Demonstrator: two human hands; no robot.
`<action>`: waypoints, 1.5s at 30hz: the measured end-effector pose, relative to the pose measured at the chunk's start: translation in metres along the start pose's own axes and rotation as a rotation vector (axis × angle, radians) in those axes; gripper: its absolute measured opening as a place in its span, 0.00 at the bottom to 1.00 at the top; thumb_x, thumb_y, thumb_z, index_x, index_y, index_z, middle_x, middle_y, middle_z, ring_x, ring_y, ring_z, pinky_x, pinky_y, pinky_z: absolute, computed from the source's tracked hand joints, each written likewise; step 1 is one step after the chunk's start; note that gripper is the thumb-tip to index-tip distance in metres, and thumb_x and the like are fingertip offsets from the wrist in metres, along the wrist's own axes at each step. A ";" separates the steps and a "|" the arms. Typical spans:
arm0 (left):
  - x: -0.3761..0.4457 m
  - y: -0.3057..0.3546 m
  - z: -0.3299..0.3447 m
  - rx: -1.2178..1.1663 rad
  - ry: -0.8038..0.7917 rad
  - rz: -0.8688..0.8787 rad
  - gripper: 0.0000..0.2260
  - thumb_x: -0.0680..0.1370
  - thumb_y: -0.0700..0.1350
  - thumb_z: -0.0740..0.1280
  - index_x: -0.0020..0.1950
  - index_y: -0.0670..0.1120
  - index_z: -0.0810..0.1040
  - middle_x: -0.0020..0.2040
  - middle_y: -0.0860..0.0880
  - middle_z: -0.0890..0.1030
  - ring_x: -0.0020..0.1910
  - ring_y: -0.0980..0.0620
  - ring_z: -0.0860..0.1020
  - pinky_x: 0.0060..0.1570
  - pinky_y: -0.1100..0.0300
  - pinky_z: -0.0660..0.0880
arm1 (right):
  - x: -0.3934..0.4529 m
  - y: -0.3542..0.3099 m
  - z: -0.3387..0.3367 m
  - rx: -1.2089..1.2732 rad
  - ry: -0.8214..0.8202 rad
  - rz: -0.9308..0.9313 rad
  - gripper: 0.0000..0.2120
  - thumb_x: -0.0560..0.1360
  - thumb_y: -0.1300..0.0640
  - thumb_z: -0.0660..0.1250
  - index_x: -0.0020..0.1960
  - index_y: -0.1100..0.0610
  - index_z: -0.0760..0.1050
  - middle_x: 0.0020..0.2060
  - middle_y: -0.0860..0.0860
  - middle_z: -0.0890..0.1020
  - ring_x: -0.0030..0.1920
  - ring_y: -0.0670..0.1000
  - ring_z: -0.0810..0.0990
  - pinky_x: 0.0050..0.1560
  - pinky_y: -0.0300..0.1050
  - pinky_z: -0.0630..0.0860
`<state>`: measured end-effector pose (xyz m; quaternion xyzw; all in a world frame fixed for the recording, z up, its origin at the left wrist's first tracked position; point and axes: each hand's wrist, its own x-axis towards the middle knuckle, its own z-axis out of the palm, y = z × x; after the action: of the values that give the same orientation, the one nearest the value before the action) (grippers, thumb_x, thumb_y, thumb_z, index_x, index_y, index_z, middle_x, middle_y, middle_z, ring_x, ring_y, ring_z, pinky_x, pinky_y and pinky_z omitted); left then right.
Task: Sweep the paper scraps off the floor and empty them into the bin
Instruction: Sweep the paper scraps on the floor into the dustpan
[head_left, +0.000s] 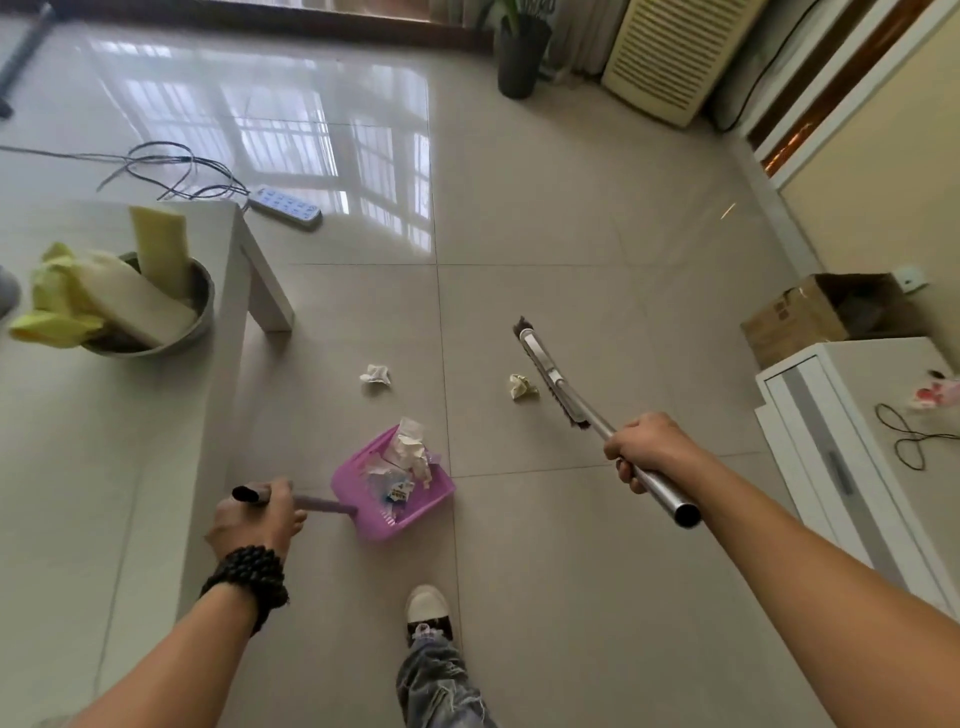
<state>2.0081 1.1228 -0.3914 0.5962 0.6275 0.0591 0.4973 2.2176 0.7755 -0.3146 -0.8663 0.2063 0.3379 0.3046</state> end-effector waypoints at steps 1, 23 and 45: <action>0.006 0.008 0.010 0.039 -0.026 0.020 0.08 0.71 0.50 0.68 0.36 0.47 0.80 0.25 0.44 0.84 0.34 0.43 0.87 0.50 0.43 0.85 | 0.016 -0.005 -0.002 -0.014 0.010 0.009 0.06 0.67 0.67 0.68 0.44 0.65 0.76 0.19 0.56 0.76 0.22 0.54 0.75 0.25 0.42 0.73; 0.062 0.063 0.065 0.226 -0.065 0.122 0.16 0.69 0.53 0.60 0.37 0.43 0.81 0.37 0.36 0.86 0.42 0.36 0.86 0.53 0.44 0.84 | -0.001 -0.098 0.056 -0.342 -0.453 0.105 0.12 0.74 0.66 0.62 0.55 0.70 0.77 0.25 0.56 0.74 0.20 0.50 0.72 0.23 0.36 0.69; 0.125 0.049 -0.042 -0.034 0.148 -0.050 0.08 0.70 0.49 0.67 0.31 0.50 0.79 0.23 0.46 0.83 0.33 0.43 0.87 0.50 0.43 0.86 | 0.005 -0.255 0.153 -0.641 -0.121 -0.345 0.06 0.73 0.62 0.60 0.47 0.58 0.75 0.31 0.55 0.83 0.24 0.52 0.80 0.28 0.39 0.73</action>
<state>2.0378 1.2596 -0.4071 0.5660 0.6761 0.1011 0.4608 2.2945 1.0632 -0.3090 -0.9182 -0.0775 0.3798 0.0818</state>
